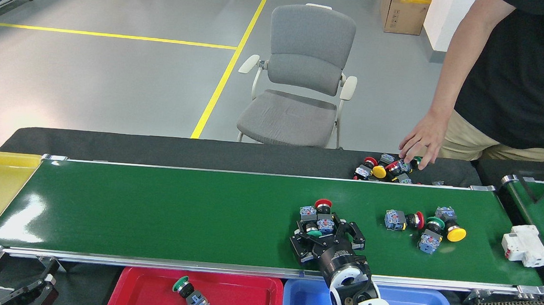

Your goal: Pick switch part from conveyor to tray

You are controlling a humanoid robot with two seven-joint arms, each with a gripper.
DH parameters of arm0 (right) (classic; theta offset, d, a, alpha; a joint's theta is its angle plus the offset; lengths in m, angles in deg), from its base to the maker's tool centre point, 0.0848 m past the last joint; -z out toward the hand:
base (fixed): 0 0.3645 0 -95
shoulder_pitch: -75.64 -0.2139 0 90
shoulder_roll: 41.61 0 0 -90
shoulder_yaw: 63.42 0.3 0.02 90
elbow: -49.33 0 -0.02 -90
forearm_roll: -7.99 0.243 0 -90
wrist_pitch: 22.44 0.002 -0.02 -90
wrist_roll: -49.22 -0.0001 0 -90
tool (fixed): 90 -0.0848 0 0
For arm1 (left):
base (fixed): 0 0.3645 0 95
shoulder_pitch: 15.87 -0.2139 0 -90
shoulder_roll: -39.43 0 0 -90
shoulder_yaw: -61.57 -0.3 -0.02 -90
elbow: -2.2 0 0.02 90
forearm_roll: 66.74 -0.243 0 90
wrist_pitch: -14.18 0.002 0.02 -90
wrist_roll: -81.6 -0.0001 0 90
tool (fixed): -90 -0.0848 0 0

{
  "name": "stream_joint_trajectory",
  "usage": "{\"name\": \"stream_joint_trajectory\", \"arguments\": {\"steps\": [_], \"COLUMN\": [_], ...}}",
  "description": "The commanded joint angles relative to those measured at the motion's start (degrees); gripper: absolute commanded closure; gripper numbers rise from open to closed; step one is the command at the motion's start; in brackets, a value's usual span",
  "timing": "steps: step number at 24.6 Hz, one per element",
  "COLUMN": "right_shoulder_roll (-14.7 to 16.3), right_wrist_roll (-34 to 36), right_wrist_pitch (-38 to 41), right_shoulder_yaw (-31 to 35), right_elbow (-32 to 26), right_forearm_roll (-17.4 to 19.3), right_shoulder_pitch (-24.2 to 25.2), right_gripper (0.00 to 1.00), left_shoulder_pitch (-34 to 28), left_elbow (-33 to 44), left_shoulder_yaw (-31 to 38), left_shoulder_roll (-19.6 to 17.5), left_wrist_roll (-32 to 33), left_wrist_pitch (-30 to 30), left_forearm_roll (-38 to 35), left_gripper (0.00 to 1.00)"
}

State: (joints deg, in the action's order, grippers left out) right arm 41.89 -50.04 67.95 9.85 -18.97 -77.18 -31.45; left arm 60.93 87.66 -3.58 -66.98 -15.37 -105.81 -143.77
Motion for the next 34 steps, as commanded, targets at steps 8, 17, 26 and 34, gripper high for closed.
{"name": "stream_joint_trajectory", "arguments": {"steps": [8,17,26,34], "right_shoulder_roll": [0.5,-0.3,0.4,0.4], "right_wrist_roll": [0.1,-0.1,10.9,13.2], "right_wrist_pitch": [42.3,41.0,-2.6,-6.2], "right_shoulder_yaw": [-1.6,-1.4,10.9,13.0], "right_elbow": [-20.9,-20.2,-30.6,-27.7], "right_forearm_roll": [1.7,3.6,4.8,4.5], "right_shoulder_pitch": [11.6,12.4,26.8,29.3], "right_gripper": [0.49,0.00,0.02,0.02], "left_shoulder_pitch": [-0.2,-0.2,-0.2,0.4], "left_elbow": [0.5,0.2,-1.5,-1.4], "left_shoulder_yaw": [0.6,0.3,0.8,0.3], "left_shoulder_roll": [-0.4,-0.5,-0.3,-0.6], "left_wrist_roll": [-0.4,-0.4,-0.4,-0.4], "left_wrist_pitch": [0.2,0.5,4.2,3.9], "left_forearm_roll": [0.0,-0.1,0.0,0.0], "left_gripper": [0.00,0.00,0.00,0.00]}}
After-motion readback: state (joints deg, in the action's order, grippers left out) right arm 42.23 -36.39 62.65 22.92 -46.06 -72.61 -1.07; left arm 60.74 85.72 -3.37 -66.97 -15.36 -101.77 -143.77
